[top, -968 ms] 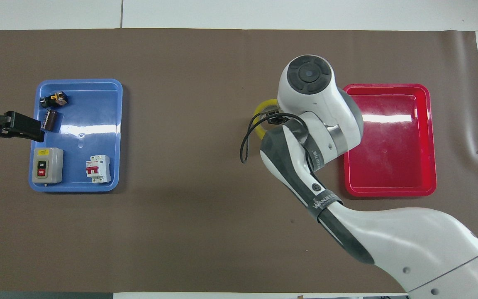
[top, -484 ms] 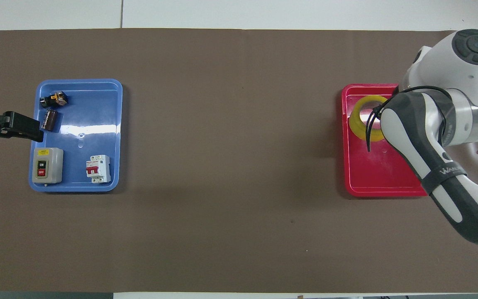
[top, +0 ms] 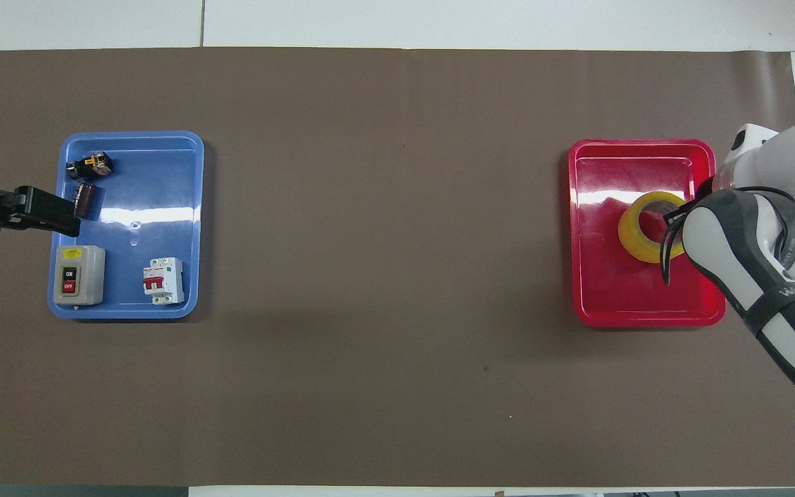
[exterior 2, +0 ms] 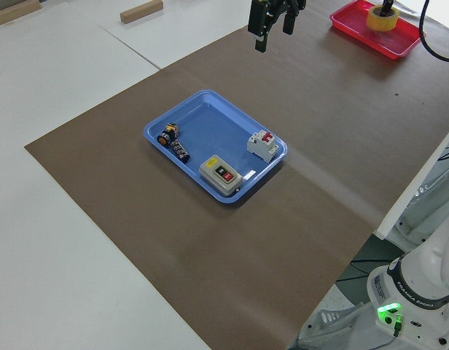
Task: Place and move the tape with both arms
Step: 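Carry the tape with the right gripper and lower it into the red tray, then open the right gripper and lift it off the tape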
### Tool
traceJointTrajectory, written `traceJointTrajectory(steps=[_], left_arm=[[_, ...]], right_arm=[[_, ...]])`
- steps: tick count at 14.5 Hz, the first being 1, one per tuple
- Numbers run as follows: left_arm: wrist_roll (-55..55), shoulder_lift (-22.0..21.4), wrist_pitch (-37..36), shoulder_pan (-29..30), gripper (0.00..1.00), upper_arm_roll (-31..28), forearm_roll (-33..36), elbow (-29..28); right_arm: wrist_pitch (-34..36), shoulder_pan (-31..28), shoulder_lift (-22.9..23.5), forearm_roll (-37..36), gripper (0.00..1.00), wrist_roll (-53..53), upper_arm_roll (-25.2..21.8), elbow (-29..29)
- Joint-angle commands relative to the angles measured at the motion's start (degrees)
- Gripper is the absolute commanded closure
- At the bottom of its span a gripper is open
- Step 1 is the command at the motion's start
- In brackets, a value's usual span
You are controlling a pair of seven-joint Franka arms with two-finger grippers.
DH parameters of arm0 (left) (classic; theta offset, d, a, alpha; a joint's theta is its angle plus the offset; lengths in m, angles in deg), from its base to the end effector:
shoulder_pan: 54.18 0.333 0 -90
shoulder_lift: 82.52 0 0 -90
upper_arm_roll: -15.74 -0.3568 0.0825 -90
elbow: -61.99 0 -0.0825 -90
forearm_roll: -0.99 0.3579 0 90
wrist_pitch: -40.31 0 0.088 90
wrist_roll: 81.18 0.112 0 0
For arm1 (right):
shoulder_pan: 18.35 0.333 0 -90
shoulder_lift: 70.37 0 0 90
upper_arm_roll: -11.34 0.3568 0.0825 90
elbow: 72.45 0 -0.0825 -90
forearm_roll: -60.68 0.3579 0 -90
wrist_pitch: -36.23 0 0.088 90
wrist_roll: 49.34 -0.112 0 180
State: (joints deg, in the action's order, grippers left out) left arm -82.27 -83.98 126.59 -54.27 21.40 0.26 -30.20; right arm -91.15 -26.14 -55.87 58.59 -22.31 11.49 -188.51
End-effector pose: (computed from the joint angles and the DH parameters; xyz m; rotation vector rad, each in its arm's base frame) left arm 0.5086 -0.0535 0.6512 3.1310 -0.1277 -0.1227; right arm 0.5711 -0.0780 0.3710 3.0793 0.5624 -0.0958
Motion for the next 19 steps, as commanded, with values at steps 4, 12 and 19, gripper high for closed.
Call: traceJointTrajectory(steps=[4, 12, 19], left_arm=[[0.39, -0.99, 0.46, 1.14, 0.00, 0.40, 0.03, -0.53], [0.39, -1.08, 0.38, 1.14, 0.00, 0.40, 0.03, -0.70], [0.39, -1.08, 0.38, 1.14, 0.00, 0.40, 0.03, -0.70]], right_arm=[[-7.08, -0.82, -4.21, 1.65, 1.00, 1.81, 0.90, -7.94], [-12.55, -0.20, -4.65, 1.65, 0.00, 4.00, 0.81, -10.42], [7.71, 2.52, -12.03, -0.10, 0.00, -20.12, 1.16, 4.32]])
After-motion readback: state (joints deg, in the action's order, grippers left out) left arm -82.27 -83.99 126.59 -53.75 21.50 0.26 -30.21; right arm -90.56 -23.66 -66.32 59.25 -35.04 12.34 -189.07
